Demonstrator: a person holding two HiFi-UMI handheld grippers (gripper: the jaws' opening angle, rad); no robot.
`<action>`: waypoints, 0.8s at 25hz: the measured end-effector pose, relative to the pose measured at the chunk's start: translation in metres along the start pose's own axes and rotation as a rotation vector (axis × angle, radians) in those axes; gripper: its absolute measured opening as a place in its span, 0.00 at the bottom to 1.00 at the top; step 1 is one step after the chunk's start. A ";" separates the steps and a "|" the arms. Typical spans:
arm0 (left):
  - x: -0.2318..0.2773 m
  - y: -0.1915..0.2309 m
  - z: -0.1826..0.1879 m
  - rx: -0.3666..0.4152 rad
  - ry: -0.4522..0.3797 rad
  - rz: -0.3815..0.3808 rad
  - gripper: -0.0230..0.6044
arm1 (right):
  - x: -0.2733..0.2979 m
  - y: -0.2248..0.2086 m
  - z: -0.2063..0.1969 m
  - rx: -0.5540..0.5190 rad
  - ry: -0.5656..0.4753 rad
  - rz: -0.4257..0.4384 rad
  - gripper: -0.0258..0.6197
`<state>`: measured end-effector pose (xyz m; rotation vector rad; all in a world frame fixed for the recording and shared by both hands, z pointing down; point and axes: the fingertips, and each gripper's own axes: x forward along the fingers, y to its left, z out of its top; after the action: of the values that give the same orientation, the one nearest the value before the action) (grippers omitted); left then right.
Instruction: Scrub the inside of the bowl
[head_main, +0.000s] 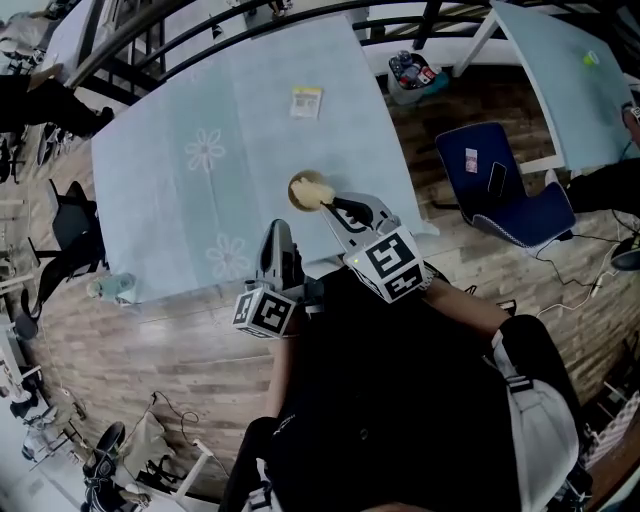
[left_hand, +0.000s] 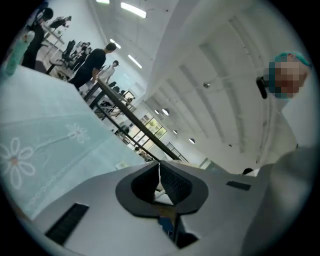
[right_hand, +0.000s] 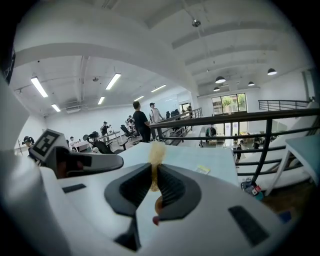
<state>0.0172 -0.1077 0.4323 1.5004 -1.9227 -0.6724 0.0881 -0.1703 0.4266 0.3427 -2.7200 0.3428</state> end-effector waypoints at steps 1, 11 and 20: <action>-0.004 -0.012 0.007 0.058 -0.013 -0.008 0.07 | 0.000 0.001 0.002 0.003 -0.006 0.004 0.10; 0.000 -0.051 0.020 0.468 -0.048 0.005 0.07 | -0.001 0.011 0.023 -0.027 -0.088 0.014 0.10; 0.002 -0.054 0.026 0.481 -0.073 0.008 0.07 | -0.002 0.008 0.032 -0.033 -0.118 -0.004 0.10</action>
<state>0.0339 -0.1218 0.3763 1.7654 -2.2541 -0.2682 0.0769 -0.1719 0.3957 0.3698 -2.8362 0.2848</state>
